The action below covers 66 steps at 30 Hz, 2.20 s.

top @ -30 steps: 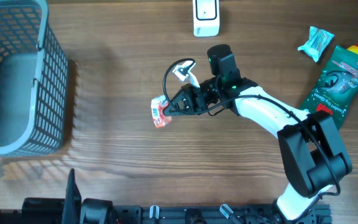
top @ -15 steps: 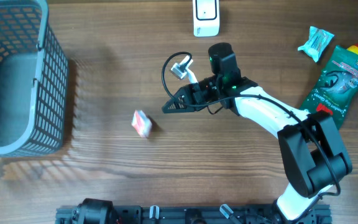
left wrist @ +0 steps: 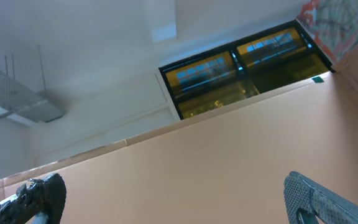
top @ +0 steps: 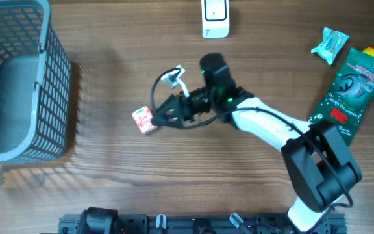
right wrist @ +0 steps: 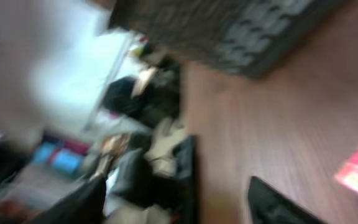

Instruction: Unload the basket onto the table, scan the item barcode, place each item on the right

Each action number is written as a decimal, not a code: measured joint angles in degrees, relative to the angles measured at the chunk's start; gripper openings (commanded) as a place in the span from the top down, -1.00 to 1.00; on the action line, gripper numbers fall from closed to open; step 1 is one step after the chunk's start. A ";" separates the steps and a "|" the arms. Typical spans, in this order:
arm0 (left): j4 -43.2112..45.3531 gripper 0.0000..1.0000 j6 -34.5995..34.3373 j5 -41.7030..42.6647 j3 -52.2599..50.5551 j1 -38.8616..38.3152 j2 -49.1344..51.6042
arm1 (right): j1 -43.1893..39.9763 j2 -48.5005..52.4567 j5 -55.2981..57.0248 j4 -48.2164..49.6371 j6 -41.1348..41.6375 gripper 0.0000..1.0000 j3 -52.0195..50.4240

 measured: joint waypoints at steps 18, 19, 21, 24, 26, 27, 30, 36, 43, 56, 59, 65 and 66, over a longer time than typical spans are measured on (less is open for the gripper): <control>-0.70 -1.00 0.00 0.00 -0.26 0.00 0.00 | 1.77 12.98 39.45 -8.90 -3.93 -0.28 5.05; -0.72 -1.00 0.00 0.00 -0.26 0.00 0.00 | 2.14 13.31 39.26 -8.52 -3.91 -0.28 5.27; -0.72 -1.00 0.00 0.00 -0.26 0.00 0.00 | 3.08 13.40 39.28 -8.52 -3.93 -0.28 5.84; -0.83 -1.00 0.00 0.00 -0.26 0.00 0.00 | 4.94 13.40 39.28 -8.46 -3.91 -0.27 6.49; -1.05 -1.00 0.00 0.00 -0.26 0.00 0.00 | 5.92 13.40 39.28 -8.44 -3.91 -0.26 6.56; -1.29 -1.00 0.00 0.00 -0.26 0.00 0.00 | 6.38 13.40 39.45 -8.44 -3.93 -0.25 6.56; -1.51 -1.00 0.00 0.00 -0.26 0.00 0.00 | 7.17 13.42 39.74 -8.46 -3.91 -0.24 6.56; -1.51 -1.00 0.00 0.00 -0.26 0.00 0.00 | 8.74 15.50 40.74 -6.95 -3.15 0.10 7.28; -1.51 -1.00 0.00 0.00 -0.26 0.00 0.00 | 9.29 18.58 39.87 -7.17 -0.46 0.83 10.64; -0.37 -1.00 0.00 0.00 -0.31 0.00 0.00 | 8.07 21.49 22.49 -5.31 7.58 0.91 10.99; -0.44 -1.00 0.00 0.00 -0.31 0.00 0.00 | 4.57 22.36 5.97 3.19 10.23 0.91 10.27; -3.04 -1.00 0.00 0.44 -0.63 0.00 0.00 | -4.66 22.36 -15.87 9.60 16.94 0.91 10.29; -3.06 -1.00 0.00 0.66 -0.96 0.00 0.00 | -5.99 22.34 -17.66 9.62 17.64 0.91 10.27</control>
